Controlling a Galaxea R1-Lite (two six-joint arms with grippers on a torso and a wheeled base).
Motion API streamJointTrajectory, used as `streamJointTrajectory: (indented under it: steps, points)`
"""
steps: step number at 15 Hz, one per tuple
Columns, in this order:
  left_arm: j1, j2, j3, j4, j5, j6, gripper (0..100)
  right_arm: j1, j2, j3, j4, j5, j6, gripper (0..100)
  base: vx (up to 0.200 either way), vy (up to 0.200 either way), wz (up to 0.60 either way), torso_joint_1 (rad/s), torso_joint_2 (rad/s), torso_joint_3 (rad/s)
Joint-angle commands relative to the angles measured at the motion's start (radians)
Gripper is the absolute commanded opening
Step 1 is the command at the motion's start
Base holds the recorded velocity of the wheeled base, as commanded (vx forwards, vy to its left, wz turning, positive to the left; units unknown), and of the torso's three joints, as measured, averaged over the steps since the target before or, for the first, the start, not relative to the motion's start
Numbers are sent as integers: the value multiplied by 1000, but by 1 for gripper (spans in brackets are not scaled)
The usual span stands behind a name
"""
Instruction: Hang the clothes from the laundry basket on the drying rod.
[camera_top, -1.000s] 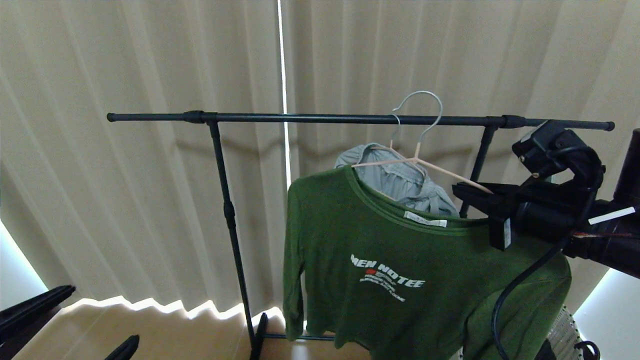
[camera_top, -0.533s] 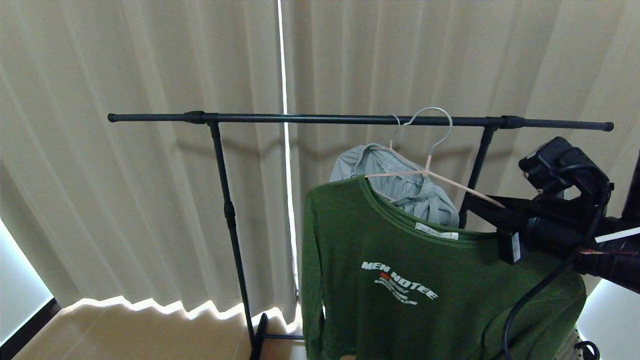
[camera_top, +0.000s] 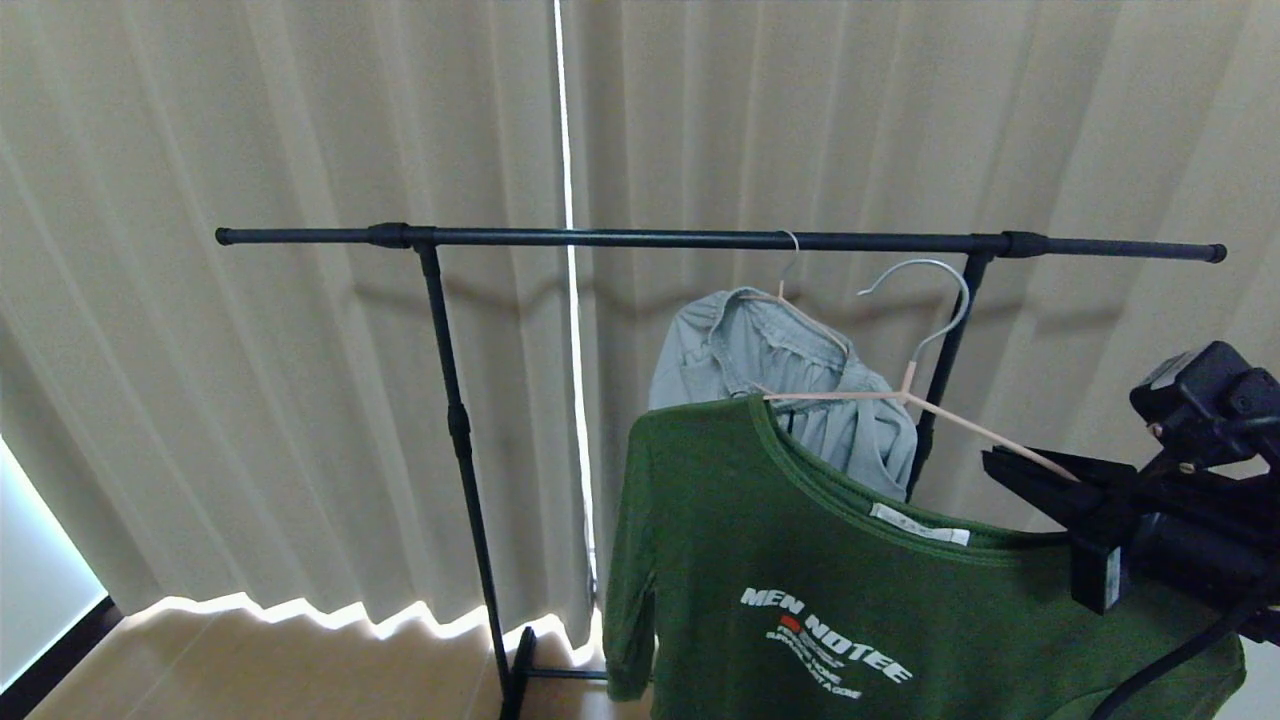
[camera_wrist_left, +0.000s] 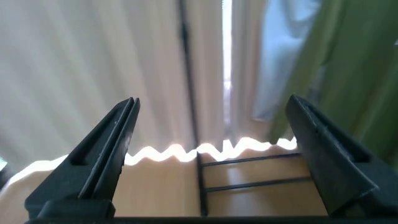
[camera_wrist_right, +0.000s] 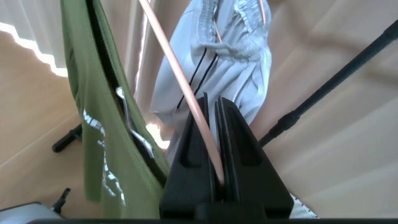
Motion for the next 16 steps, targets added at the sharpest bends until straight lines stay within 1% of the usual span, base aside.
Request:
streamJointTrajectory:
  steps: [1, 3, 8, 15, 16]
  points:
    - [0, -3, 2, 1, -9, -2, 100, 0, -22, 7, 1, 0, 1, 0, 0, 0, 0, 0, 0, 0]
    - [0, -3, 2, 1, -9, -2, 100, 0, -22, 7, 0, -1, 1, 0, 0, 0, 0, 0, 0, 0]
    - [0, -3, 2, 1, -9, -1, 100, 0, -25, 7, 0, -1, 11, 0, 0, 200, 0, 0, 3, 1]
    - [0, -3, 0, 1, -8, -6, 100, 0, -12, 1, 0, 0, 12, 0, 0, 0, 0, 0, 0, 0]
    - [0, -3, 0, 1, -6, -6, 100, 0, -4, -2, 0, 0, 17, 0, 200, 0, 0, -7, -2, 7]
